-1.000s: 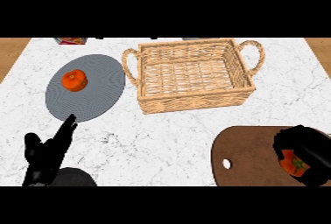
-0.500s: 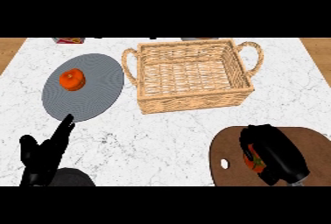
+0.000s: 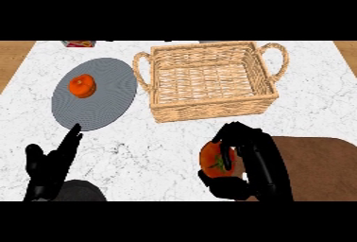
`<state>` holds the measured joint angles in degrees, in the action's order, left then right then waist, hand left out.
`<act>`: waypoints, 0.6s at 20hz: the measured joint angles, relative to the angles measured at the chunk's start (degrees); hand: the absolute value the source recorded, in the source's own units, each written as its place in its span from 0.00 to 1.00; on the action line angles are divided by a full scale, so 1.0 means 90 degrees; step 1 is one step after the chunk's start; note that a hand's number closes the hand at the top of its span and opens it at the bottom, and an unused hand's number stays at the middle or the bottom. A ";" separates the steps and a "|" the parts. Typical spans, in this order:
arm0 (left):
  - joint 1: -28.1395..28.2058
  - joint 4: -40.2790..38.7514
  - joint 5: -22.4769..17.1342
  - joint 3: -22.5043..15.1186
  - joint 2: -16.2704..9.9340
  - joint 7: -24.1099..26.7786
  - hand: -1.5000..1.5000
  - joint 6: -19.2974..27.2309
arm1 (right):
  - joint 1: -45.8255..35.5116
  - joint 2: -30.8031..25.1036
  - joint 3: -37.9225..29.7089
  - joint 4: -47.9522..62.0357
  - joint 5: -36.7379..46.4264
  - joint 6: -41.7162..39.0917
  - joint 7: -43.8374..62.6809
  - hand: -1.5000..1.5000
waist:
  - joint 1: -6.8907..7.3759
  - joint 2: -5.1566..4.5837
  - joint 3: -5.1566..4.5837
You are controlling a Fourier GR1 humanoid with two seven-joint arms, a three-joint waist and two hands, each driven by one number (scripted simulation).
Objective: Pick the tomato from the cutting board and place it in the basket
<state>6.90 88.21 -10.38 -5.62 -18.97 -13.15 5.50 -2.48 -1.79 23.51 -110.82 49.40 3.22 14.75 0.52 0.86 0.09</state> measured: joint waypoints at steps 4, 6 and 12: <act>-0.0026 -0.0035 0.0019 -0.0011 0.0019 0.0012 0.50 -0.0004 | -0.0655 0.0123 0.0356 -0.0449 0.0222 0.0501 0.1554 1.00 | 0.0034 0.0013 -0.0006; -0.0046 -0.0039 0.0044 -0.0040 0.0045 0.0015 0.50 0.0002 | -0.1096 0.0151 0.0463 -0.0578 0.0397 0.0659 0.2338 1.00 | 0.0056 0.0013 -0.0006; -0.0127 -0.0088 0.0128 -0.0114 0.0121 0.0011 0.50 0.0026 | -0.2841 0.0184 0.0482 -0.0468 0.0838 0.0731 0.4533 1.00 | 0.0127 -0.0002 0.0006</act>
<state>5.76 87.43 -9.23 -6.65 -17.88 -13.05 5.74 -28.05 -0.14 27.85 -115.03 56.95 9.80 55.55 1.66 0.84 0.14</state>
